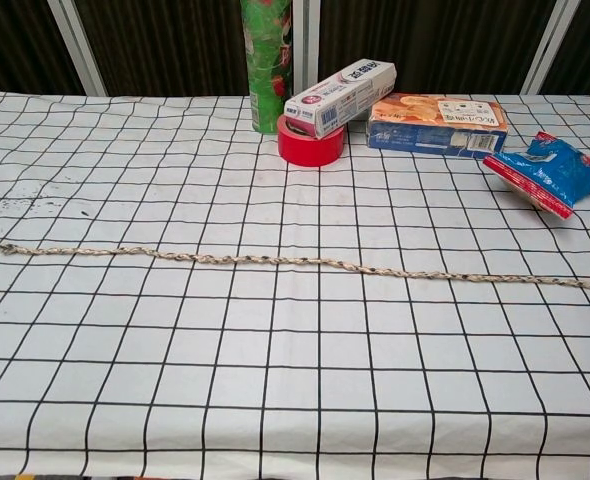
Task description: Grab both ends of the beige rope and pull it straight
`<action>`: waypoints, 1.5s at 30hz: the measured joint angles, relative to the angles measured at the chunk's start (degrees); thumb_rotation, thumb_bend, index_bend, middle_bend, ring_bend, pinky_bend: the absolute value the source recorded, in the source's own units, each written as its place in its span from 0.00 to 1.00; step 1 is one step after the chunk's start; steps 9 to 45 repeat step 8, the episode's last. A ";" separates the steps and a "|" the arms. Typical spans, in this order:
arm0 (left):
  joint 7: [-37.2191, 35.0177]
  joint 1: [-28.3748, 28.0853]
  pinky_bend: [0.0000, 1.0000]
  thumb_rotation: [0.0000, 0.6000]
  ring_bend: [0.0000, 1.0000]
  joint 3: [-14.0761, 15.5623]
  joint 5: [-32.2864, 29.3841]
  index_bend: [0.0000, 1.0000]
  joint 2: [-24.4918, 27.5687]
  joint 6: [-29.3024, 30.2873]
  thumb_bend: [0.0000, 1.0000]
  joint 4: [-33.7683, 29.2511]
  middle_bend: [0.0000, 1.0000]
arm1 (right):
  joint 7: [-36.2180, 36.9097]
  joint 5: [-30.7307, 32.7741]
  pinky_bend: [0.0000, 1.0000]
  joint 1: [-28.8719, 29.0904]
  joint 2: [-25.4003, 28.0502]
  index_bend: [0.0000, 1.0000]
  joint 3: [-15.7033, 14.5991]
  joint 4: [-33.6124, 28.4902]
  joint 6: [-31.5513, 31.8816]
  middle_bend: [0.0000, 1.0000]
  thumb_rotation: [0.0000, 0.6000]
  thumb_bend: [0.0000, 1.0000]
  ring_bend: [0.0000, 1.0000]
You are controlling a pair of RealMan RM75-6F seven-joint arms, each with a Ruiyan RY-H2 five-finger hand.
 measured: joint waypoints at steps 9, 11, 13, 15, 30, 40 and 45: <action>0.42 0.90 0.05 0.87 0.00 0.55 0.77 0.09 -0.15 -2.04 0.11 0.28 0.04 | 0.47 -1.23 0.00 -0.39 -1.28 0.00 -0.12 1.91 0.83 0.00 1.00 0.19 0.00; 0.42 0.90 0.05 0.87 0.00 0.55 0.77 0.09 -0.15 -2.04 0.11 0.28 0.04 | 0.47 -1.23 0.00 -0.39 -1.28 0.00 -0.12 1.91 0.83 0.00 1.00 0.19 0.00; 0.42 0.90 0.05 0.87 0.00 0.55 0.77 0.09 -0.15 -2.04 0.11 0.28 0.04 | 0.47 -1.23 0.00 -0.39 -1.28 0.00 -0.12 1.91 0.83 0.00 1.00 0.19 0.00; 0.42 0.90 0.05 0.87 0.00 0.55 0.77 0.09 -0.15 -2.04 0.11 0.28 0.04 | 0.47 -1.23 0.00 -0.39 -1.28 0.00 -0.12 1.91 0.83 0.00 1.00 0.19 0.00; 0.42 0.90 0.05 0.87 0.00 0.55 0.77 0.09 -0.15 -2.04 0.11 0.28 0.04 | 0.47 -1.23 0.00 -0.39 -1.28 0.00 -0.12 1.91 0.83 0.00 1.00 0.19 0.00; 0.42 0.90 0.05 0.87 0.00 0.55 0.77 0.09 -0.15 -2.04 0.11 0.28 0.04 | 0.47 -1.23 0.00 -0.39 -1.28 0.00 -0.12 1.91 0.83 0.00 1.00 0.19 0.00; 0.42 0.90 0.05 0.87 0.00 0.55 0.77 0.09 -0.15 -2.04 0.11 0.28 0.04 | 0.47 -1.23 0.00 -0.39 -1.28 0.00 -0.12 1.91 0.83 0.00 1.00 0.19 0.00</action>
